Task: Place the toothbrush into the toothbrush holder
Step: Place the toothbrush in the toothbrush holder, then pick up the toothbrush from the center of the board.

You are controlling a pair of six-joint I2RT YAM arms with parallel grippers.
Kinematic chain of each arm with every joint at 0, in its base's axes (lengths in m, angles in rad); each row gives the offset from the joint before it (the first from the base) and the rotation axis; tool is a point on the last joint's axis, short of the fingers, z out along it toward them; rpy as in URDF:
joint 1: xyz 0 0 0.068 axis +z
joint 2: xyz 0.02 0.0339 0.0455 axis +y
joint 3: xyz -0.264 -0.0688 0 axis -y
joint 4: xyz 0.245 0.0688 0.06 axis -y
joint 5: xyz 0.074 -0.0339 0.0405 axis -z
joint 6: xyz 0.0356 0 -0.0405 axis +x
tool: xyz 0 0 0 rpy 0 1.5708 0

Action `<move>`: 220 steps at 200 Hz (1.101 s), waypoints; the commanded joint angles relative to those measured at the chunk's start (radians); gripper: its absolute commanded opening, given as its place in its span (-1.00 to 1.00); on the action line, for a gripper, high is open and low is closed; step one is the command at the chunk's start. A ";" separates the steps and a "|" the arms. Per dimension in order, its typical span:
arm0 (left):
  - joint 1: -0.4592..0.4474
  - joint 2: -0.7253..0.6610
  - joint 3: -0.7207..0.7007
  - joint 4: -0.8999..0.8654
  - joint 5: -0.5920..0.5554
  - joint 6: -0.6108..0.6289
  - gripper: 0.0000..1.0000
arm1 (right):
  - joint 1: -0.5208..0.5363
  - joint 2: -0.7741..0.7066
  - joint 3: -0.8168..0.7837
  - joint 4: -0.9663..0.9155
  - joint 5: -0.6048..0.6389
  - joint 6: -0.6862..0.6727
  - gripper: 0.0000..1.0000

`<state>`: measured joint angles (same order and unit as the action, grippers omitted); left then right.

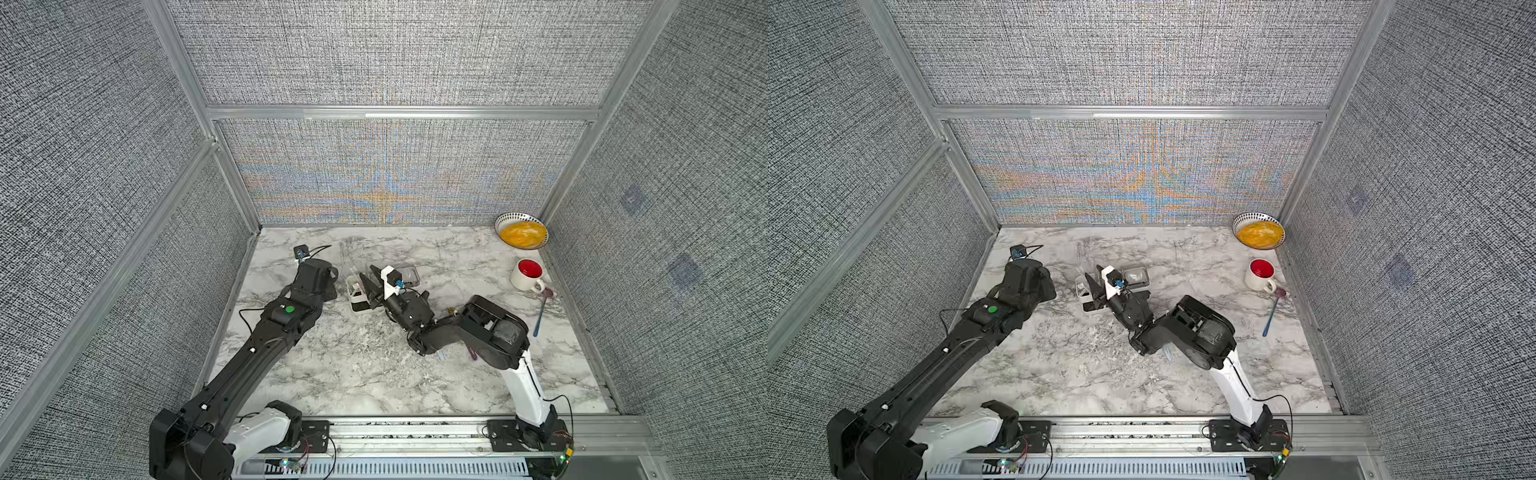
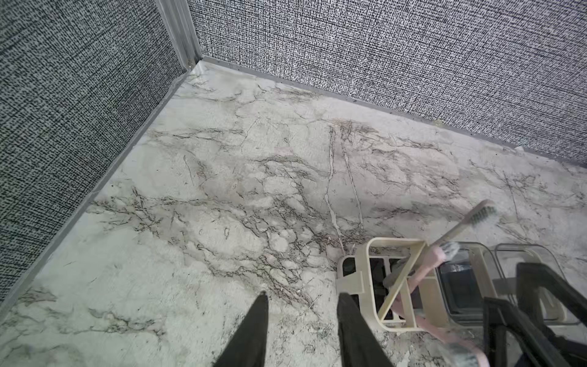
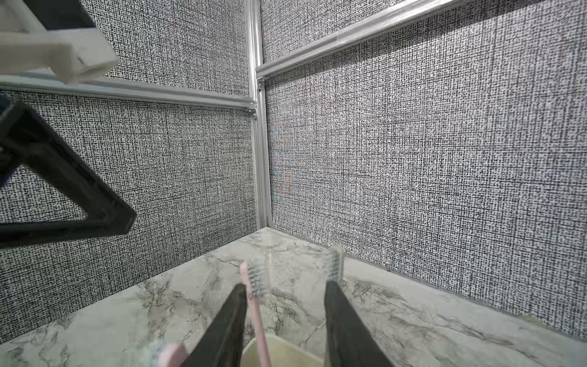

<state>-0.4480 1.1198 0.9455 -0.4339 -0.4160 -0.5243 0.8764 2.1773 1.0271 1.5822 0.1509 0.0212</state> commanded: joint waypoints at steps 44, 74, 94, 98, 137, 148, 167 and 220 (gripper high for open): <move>0.003 -0.007 -0.008 0.023 0.011 -0.008 -0.22 | 0.001 -0.107 -0.073 0.054 0.024 -0.005 0.00; 0.002 -0.009 -0.008 0.026 0.016 -0.010 -0.22 | 0.002 -0.223 -0.153 0.014 0.030 0.000 0.05; 0.002 -0.009 -0.006 0.025 0.020 -0.008 -0.22 | 0.003 -0.359 -0.249 -0.090 0.068 0.005 0.12; 0.002 -0.008 -0.006 0.026 0.020 -0.008 -0.22 | 0.003 -0.394 -0.268 -0.132 0.075 0.004 0.13; 0.002 0.010 -0.004 0.032 0.050 -0.012 -0.22 | 0.001 -0.716 -0.355 -0.690 0.158 0.032 0.31; 0.002 0.020 -0.004 0.037 0.063 -0.014 -0.22 | 0.000 -0.797 -0.399 -0.803 0.176 0.052 0.32; 0.002 0.039 -0.002 0.049 0.086 -0.018 -0.22 | -0.011 -0.914 -0.475 -0.953 0.185 0.102 0.34; 0.001 0.058 0.007 0.084 0.190 -0.008 -0.22 | -0.029 -0.976 -0.545 -1.195 0.125 0.203 0.35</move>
<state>-0.4480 1.1748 0.9424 -0.3882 -0.2916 -0.5346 0.8513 1.1831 0.4854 0.5388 0.3054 0.1631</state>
